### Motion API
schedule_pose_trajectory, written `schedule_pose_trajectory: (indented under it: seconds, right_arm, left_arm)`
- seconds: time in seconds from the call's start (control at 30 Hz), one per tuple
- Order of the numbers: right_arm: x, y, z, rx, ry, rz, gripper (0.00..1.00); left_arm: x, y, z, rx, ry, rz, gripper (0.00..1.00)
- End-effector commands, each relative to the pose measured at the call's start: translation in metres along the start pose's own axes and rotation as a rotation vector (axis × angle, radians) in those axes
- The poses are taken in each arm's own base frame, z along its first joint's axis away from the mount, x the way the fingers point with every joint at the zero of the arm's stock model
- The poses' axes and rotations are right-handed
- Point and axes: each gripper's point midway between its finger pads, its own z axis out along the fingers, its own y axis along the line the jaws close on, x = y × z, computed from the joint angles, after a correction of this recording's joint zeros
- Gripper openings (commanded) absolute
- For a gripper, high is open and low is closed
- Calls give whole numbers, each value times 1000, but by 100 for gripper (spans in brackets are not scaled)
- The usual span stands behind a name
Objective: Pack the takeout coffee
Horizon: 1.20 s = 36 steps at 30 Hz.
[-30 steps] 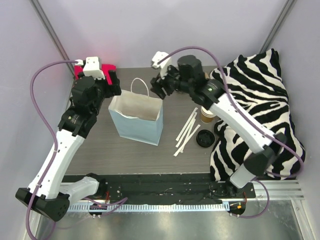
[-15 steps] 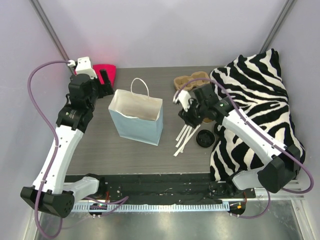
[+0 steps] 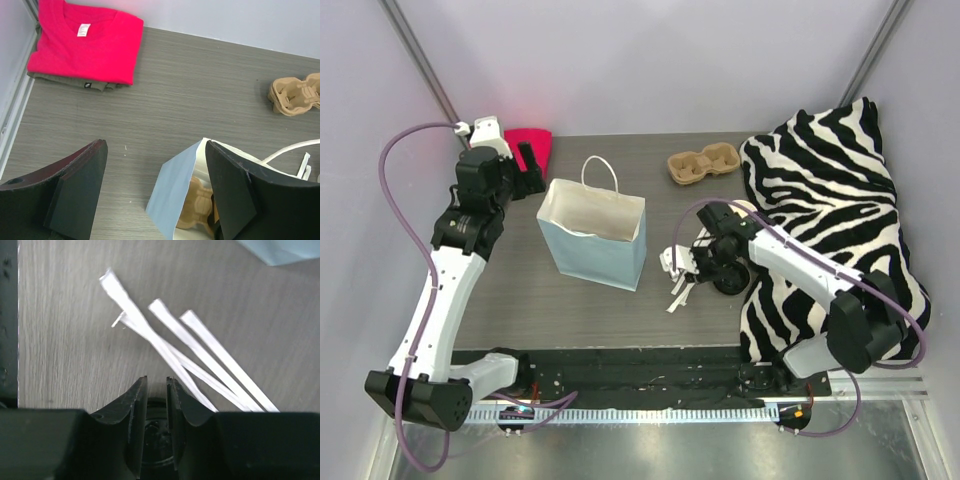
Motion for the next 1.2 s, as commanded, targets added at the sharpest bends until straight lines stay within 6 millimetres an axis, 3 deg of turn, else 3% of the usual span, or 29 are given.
schedule_pose_trajectory:
  seconds: [0.0, 0.23, 0.5, 1.17]
  right_arm:
    - [11, 1, 17, -37, -17, -195, 29]
    - [35, -18, 29, -26, 25, -181, 30]
    - [58, -25, 37, -50, 65, -178, 31]
    - [68, -42, 52, -63, 90, -155, 35]
  left_arm:
    - [-15, -6, -5, 30, -22, -28, 83]
    - [-14, -6, 2, 38, -6, -28, 83]
    - [-11, -4, 8, 30, 10, -30, 84]
    - [0, 3, 15, 12, 52, -27, 84]
